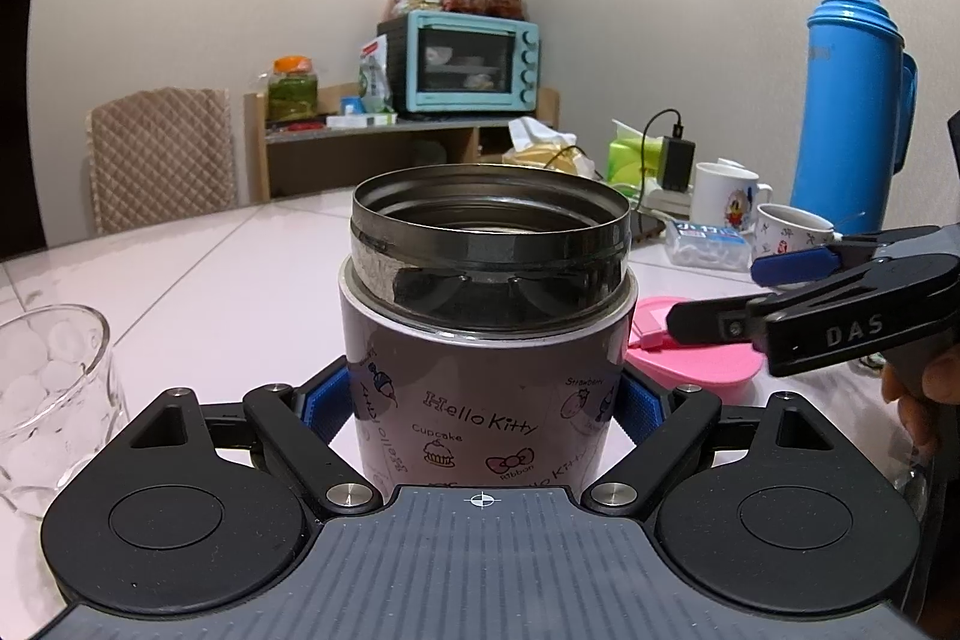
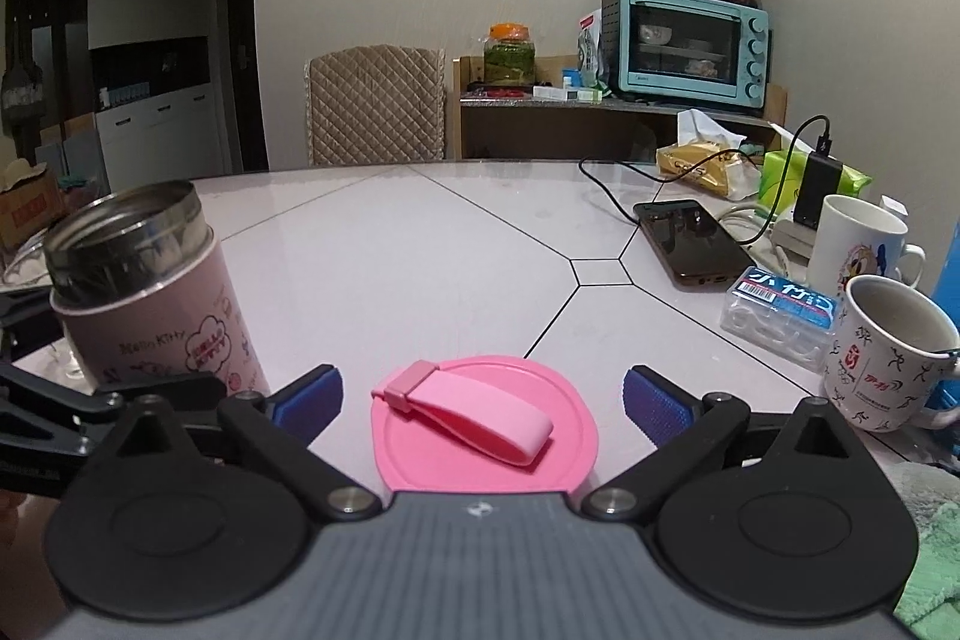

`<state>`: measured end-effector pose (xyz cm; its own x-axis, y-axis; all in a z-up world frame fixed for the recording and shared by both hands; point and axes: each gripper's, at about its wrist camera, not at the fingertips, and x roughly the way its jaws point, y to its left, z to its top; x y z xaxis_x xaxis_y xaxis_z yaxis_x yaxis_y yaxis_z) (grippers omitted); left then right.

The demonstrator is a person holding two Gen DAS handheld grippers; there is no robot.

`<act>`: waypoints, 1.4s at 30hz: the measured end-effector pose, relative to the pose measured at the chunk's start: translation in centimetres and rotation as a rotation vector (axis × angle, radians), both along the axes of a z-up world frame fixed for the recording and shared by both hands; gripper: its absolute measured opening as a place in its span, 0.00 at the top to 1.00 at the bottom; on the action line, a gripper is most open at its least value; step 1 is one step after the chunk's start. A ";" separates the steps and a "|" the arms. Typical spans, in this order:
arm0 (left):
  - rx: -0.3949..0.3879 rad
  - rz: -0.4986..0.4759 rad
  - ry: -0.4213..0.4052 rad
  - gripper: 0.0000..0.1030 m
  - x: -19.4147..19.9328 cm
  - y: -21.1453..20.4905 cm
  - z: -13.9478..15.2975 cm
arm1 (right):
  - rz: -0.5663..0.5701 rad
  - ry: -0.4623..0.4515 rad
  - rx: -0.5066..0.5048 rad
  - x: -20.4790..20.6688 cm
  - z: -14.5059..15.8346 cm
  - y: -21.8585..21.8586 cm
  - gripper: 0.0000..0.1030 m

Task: Unscrew bottle cap and pour
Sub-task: 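Set the open Hello Kitty bottle on the table and open the left gripper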

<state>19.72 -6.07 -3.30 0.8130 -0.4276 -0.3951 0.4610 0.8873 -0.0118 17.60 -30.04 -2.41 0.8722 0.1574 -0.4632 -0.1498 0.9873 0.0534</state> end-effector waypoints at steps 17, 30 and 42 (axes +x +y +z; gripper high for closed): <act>0.028 0.022 0.008 0.08 -1.0 0.1 -0.2 | 0.005 -0.018 0.016 -1.2 0.7 -0.2 0.01; 0.057 0.092 0.015 0.00 -3.9 1.4 0.2 | 0.020 -0.036 0.034 -2.7 1.5 0.3 0.00; 0.058 0.168 -0.015 0.00 -9.5 3.2 1.9 | 0.040 -0.066 0.042 -6.9 2.5 1.5 0.00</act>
<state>10.23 -2.90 -1.40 0.8772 -0.2622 -0.4022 0.3061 0.9508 0.0478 10.72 -28.54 0.13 0.8931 0.2106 -0.3976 -0.1936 0.9776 0.0831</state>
